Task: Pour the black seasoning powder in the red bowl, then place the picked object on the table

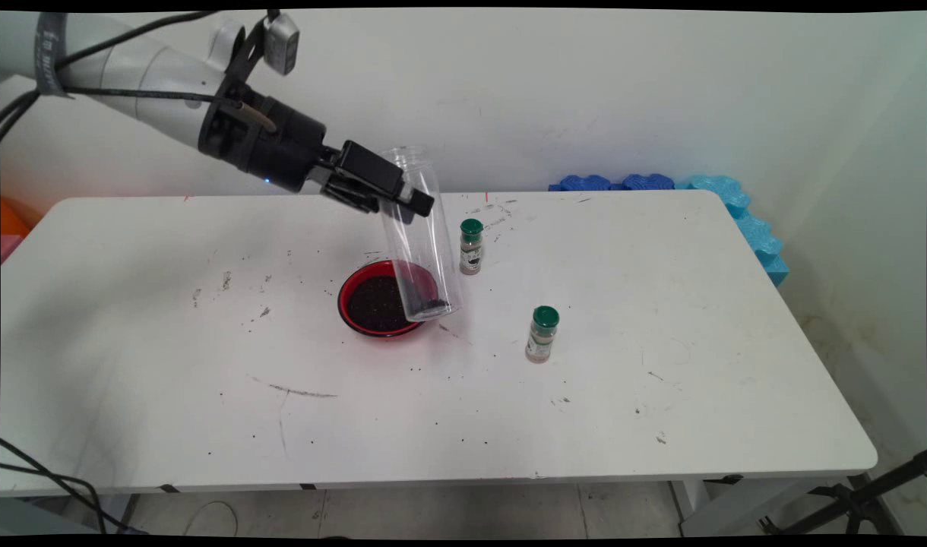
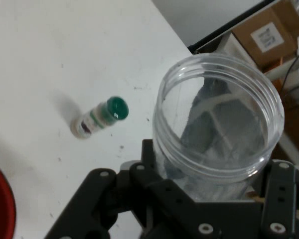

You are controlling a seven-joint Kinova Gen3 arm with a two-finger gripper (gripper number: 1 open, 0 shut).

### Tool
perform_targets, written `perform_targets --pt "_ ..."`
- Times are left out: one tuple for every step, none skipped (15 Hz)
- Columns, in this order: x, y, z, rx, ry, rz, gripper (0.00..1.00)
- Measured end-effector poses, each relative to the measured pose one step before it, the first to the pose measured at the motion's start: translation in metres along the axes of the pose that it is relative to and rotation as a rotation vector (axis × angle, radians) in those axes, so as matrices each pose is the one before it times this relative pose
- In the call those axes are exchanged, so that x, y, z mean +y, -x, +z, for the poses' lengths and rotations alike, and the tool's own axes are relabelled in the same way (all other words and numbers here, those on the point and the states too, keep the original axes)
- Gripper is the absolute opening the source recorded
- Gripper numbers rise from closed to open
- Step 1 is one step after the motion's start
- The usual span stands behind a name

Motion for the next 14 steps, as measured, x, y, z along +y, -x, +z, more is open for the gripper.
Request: perform_targets --pt "0.00358 -0.00196 0.00056 0.00811 -0.00574 0.04518 0.00" --pt "0.00393 -0.00192 0.00094 0.01004 -0.00907 0.05245 0.00" --pt "0.00435 -0.00133 0.00122 0.00895 -0.00734 0.05215 0.00" --pt "0.00460 -0.00070 0.00156 0.00538 -0.00371 0.05498 0.00" --pt "0.00324 -0.00031 0.00126 0.00261 -0.00114 0.03967 0.00" --pt "0.00542 0.00028 0.00242 0.00184 0.00086 0.06528 0.00" --pt "0.00370 0.00054 0.00181 0.00137 -0.00027 0.04929 0.00" --pt "0.00232 0.00049 0.00142 0.00029 -0.00033 0.03163 0.00" --pt "0.00395 0.00118 0.00275 0.00022 -0.00012 0.05289 0.00" --pt "0.00316 0.00145 0.00224 -0.00016 -0.00031 0.04177 0.00" --pt "0.00367 0.00221 0.00303 -0.00165 0.00071 0.04652 0.00" --pt "0.00344 0.00267 0.00318 -0.00169 0.00027 0.04203 0.00" --pt "0.00274 0.00235 0.00280 -0.00182 -0.00001 0.03242 0.00" --pt "0.00278 0.00301 0.00330 -0.00250 -0.00029 0.03262 0.00"
